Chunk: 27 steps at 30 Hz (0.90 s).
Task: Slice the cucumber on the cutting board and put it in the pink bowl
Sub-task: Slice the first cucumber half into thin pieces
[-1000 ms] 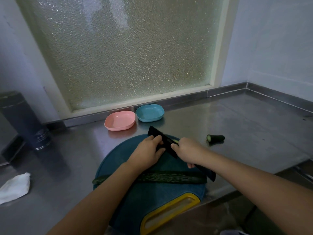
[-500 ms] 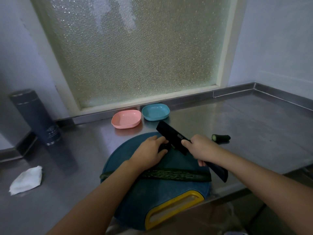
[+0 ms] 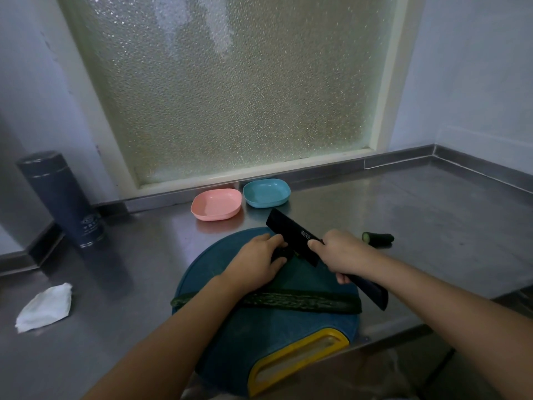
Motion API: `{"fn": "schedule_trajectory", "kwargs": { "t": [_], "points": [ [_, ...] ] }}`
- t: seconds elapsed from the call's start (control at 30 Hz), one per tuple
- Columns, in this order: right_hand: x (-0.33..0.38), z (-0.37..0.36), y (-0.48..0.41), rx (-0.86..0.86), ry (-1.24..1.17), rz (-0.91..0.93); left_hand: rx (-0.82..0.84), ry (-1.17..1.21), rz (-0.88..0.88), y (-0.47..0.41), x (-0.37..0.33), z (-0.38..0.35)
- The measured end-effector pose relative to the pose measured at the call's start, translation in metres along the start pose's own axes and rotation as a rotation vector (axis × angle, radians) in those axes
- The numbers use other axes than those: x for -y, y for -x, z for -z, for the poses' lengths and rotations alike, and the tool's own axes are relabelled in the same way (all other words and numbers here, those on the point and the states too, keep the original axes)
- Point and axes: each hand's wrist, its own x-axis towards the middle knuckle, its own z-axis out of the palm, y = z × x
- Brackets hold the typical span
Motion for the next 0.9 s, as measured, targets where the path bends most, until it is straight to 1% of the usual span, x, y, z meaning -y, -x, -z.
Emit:
{"fn": "schedule_trajectory", "kwargs": {
  "t": [0.33,0.53,0.63,0.77,0.9],
  "points": [
    [0.006,-0.021,-0.010,0.011,0.046,-0.014,-0.008,0.005,-0.009,-0.001,0.000,0.000],
    [-0.002,-0.013,-0.002,0.037,0.049,-0.019,-0.006,0.020,0.001,-0.001,0.000,0.000],
    [-0.009,-0.009,0.002,0.036,0.027,-0.008,-0.007,0.015,0.000,-0.001,0.000,0.000],
    [-0.010,-0.007,0.003,-0.009,-0.029,0.021,0.001,0.001,0.008,0.000,0.001,-0.001],
    [-0.006,-0.004,0.005,-0.008,-0.029,0.024,0.005,-0.003,0.011,0.000,0.000,0.000]
  ]
}}
